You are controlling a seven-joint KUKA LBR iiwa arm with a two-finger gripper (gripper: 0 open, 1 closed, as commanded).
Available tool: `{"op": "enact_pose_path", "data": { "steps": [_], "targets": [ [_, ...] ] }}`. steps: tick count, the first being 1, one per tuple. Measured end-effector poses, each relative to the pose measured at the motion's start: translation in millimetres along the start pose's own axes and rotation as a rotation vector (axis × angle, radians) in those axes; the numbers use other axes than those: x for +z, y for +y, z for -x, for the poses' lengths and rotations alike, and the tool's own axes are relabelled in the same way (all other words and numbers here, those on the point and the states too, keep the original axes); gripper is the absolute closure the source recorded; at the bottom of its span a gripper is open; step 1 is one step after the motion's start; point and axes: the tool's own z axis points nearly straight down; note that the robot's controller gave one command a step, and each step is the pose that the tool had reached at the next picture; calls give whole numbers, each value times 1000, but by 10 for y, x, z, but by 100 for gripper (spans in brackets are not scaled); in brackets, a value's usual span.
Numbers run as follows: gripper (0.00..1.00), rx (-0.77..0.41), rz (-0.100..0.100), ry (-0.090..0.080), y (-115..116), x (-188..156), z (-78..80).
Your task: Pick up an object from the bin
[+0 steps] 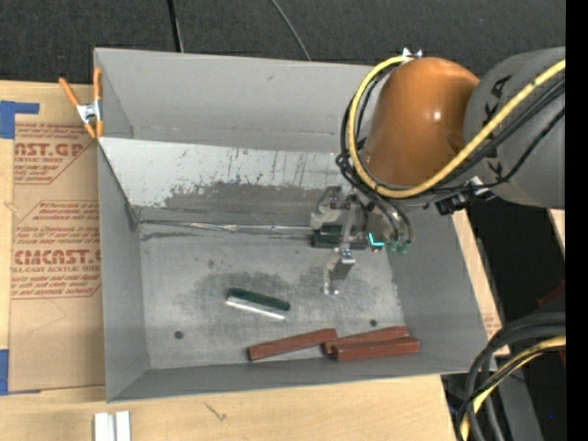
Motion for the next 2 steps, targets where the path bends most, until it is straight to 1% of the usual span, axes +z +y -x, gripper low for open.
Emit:
{"op": "enact_pose_path", "data": {
  "steps": [1, 2],
  "targets": [
    [0, 1, 0, -8, 0, -44, 15],
    [0, -53, 0, -14, 86, 471, -18]
  ]
}}
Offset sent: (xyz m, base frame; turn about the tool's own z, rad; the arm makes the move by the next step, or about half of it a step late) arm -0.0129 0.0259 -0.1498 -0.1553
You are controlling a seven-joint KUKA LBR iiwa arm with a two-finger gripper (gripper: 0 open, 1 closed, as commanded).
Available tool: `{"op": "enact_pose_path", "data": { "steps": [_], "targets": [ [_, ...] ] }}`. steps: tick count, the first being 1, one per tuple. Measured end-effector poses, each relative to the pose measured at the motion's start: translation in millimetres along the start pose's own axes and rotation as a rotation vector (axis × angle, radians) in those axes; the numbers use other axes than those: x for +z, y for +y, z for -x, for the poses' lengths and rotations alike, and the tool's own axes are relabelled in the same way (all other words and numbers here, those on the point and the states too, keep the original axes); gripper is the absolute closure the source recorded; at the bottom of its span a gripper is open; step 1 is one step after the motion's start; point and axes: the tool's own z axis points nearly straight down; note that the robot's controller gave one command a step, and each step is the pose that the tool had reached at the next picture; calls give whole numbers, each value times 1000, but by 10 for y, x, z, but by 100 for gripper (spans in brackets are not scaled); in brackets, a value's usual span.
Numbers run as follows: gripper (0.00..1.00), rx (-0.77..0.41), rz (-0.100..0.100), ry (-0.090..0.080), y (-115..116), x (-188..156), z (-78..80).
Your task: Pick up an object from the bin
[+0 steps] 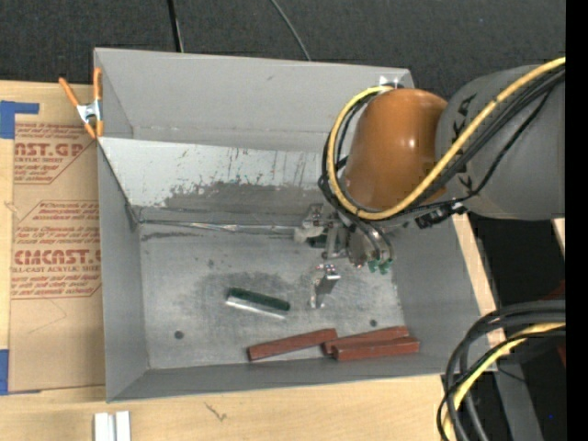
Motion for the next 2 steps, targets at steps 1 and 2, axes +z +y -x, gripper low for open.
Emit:
{"op": "enact_pose_path", "data": {
  "steps": [1, 2],
  "targets": [
    [100, -71, 2, 0, 304, 926, -137],
    [100, -71, 2, 0, 304, 926, -137]
  ]
}}
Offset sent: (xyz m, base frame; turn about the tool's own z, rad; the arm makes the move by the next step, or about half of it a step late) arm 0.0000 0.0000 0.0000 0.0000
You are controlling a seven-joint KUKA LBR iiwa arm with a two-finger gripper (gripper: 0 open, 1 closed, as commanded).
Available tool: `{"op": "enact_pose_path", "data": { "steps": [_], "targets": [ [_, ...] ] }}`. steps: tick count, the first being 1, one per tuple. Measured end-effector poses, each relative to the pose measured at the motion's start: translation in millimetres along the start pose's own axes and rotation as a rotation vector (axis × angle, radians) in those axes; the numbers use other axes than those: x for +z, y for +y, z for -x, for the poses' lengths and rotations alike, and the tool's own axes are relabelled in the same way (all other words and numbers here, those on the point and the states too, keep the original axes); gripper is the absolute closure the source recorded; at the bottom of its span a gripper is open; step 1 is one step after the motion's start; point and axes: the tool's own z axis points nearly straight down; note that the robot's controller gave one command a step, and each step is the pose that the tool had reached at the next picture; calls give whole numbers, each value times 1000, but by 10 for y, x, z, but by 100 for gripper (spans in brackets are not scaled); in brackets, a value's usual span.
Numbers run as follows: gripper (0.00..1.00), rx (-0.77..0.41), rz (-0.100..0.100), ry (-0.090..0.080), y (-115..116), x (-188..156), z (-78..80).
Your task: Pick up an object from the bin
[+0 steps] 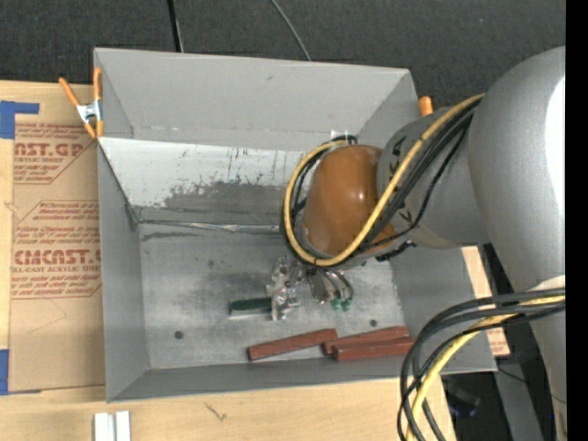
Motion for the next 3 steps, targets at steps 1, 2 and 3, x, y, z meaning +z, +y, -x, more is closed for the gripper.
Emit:
{"op": "enact_pose_path", "data": {
  "steps": [1, 2, 3],
  "targets": [
    [100, -22, -1, 11, -1, -329, 117],
    [100, -11, -1, 13, 97, -910, 16],
    [100, -6, -1, 0, 27, -1245, 9]
  ]
}}
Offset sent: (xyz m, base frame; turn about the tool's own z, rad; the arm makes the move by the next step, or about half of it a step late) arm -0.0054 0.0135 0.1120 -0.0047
